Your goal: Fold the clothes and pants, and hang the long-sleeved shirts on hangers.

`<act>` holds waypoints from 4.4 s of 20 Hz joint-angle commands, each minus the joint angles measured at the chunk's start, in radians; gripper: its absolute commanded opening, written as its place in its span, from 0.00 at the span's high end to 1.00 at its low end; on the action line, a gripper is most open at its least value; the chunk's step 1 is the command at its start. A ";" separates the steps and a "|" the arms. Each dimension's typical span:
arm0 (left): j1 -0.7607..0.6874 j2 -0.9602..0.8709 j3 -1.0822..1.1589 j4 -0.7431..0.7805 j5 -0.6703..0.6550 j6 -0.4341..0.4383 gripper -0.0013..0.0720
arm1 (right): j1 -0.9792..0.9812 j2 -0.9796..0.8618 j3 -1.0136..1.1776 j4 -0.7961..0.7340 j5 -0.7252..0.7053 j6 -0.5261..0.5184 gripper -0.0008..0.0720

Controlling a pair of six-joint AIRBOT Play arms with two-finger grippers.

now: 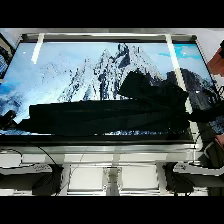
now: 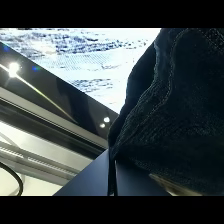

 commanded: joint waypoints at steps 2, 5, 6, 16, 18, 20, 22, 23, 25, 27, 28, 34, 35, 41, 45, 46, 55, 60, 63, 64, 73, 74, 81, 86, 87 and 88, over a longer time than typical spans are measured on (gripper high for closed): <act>0.002 0.000 0.000 0.000 -0.013 0.004 0.94 | -0.013 0.002 0.002 -0.075 0.083 -0.105 0.15; 0.002 0.000 0.000 -0.001 -0.012 0.004 0.94 | -0.024 0.002 0.000 -0.024 0.078 -0.150 0.16; 0.001 0.000 0.000 0.000 -0.012 0.004 0.94 | -0.024 0.002 -0.007 -0.009 0.072 -0.166 0.19; 0.001 0.000 0.000 -0.090 -0.013 0.003 0.94 | -0.011 0.002 -0.207 0.101 -0.186 -0.204 0.27; 0.001 0.000 0.000 -0.110 -0.013 0.003 0.94 | 0.000 0.001 -0.235 0.104 -0.196 -0.209 0.47; 0.001 0.000 0.000 -0.113 -0.016 0.003 0.94 | 0.001 0.001 -0.246 0.101 -0.196 -0.208 0.66; 0.001 0.000 0.000 -0.113 -0.017 0.003 0.94 | 0.002 0.005 -0.242 0.101 -0.196 -0.195 0.76; 0.001 0.000 0.000 -0.113 -0.017 0.003 0.94 | 0.002 0.009 -0.242 0.101 -0.196 -0.190 0.84; 0.001 0.000 0.000 -0.113 -0.016 0.003 0.94 | 0.001 0.023 -0.242 0.101 -0.190 -0.188 0.95; 0.002 0.000 0.000 -0.113 -0.016 0.003 0.94 | 0.002 0.042 -0.238 0.094 -0.184 -0.173 0.95; 0.002 0.000 0.000 -0.113 -0.016 0.003 0.94 | 0.001 0.053 -0.224 0.078 -0.170 -0.162 0.95; 0.002 0.001 0.000 -0.112 -0.016 0.057 0.53 | 0.001 0.131 0.031 -0.015 -0.111 0.031 0.95; 0.003 0.001 0.000 -0.112 -0.013 0.071 0.47 | 0.001 0.135 0.077 -0.016 -0.110 0.062 0.95; -0.011 0.001 0.000 -0.134 0.018 0.278 0.46 | 0.001 0.131 0.154 -0.008 -0.054 0.124 0.95; -0.108 -0.026 -0.001 -0.187 0.036 0.408 0.46 | 0.002 0.125 0.154 -0.004 -0.025 0.166 0.95; -0.143 -0.041 -0.001 -0.181 0.050 0.407 0.46 | 0.001 0.123 0.154 0.001 -0.019 0.179 0.95; -0.295 -0.169 0.000 -0.113 0.161 0.365 0.46 | 0.001 0.122 0.154 0.023 0.049 0.198 0.95; -0.291 -0.169 -0.001 0.034 0.171 0.309 0.46 | 0.002 0.122 0.154 0.050 0.049 0.201 0.95; -0.293 -0.169 -0.001 0.034 0.174 0.317 0.46 | 0.002 0.122 0.154 0.056 0.049 0.204 0.95; -0.293 -0.167 -0.001 0.034 0.173 0.317 0.46 | 0.002 0.122 0.154 0.056 0.049 0.204 0.95; -0.293 -0.117 -0.001 0.037 0.179 0.378 0.49 | 0.001 0.122 0.154 0.055 0.041 0.203 0.95; -0.293 -0.117 -0.001 0.024 0.179 0.386 0.49 | 0.001 0.122 0.154 0.055 0.040 0.203 0.95; -0.295 -0.137 -0.001 -0.020 0.193 0.407 0.49 | 0.001 0.122 0.154 0.055 0.048 0.203 0.95; -0.293 -0.137 -0.001 -0.014 0.193 0.407 0.53 | 0.002 0.122 0.154 0.056 0.047 0.203 0.95; -0.293 -0.137 -0.001 -0.016 0.193 0.407 0.64 | 0.001 0.122 0.154 0.056 0.047 0.203 0.95; -0.293 -0.137 -0.001 -0.024 0.192 0.407 0.85 | 0.001 0.122 0.154 0.056 0.047 0.203 0.95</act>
